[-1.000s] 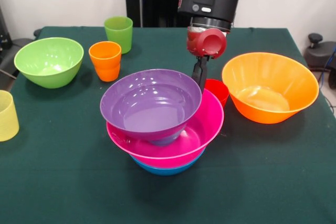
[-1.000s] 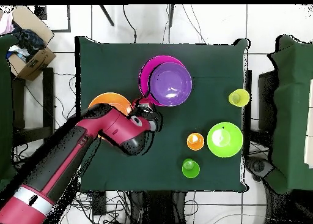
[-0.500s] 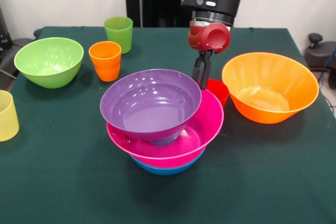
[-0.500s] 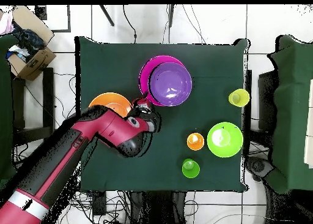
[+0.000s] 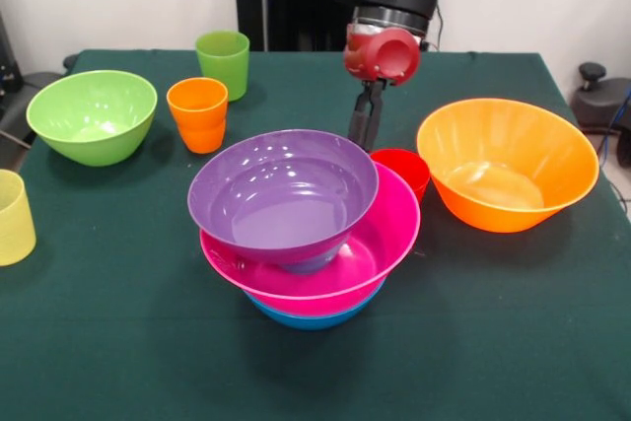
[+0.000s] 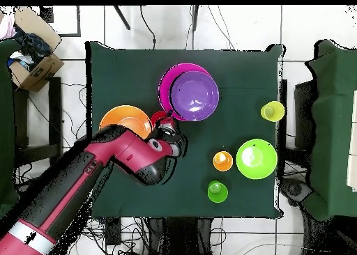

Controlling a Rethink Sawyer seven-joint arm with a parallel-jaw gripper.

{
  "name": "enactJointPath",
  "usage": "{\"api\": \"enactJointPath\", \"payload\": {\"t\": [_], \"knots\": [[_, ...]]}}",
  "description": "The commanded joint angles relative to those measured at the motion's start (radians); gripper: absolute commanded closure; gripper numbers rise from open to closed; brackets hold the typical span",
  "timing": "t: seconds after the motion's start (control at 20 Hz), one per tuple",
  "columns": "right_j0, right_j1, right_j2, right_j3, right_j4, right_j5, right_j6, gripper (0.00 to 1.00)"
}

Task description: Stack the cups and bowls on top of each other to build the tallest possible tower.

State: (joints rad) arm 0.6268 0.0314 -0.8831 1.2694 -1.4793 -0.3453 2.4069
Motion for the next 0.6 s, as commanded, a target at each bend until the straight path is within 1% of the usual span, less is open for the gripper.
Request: {"api": "enactJointPath", "payload": {"t": [0.05, 0.2, 0.35, 0.5, 0.6], "knots": [[-0.029, -0.045, 0.172, 0.098, 0.032, -0.079, 0.063, 0.0], [-0.041, -0.069, 0.191, 0.123, 0.039, -0.091, 0.023, 0.0], [-0.042, -0.084, 0.2, 0.145, 0.031, -0.1, 0.023, 0.0], [-0.042, -0.095, 0.202, 0.165, 0.009, -0.113, 0.017, 0.0], [-0.053, -0.098, 0.208, 0.17, -0.007, -0.126, -0.005, 0.0]]}}
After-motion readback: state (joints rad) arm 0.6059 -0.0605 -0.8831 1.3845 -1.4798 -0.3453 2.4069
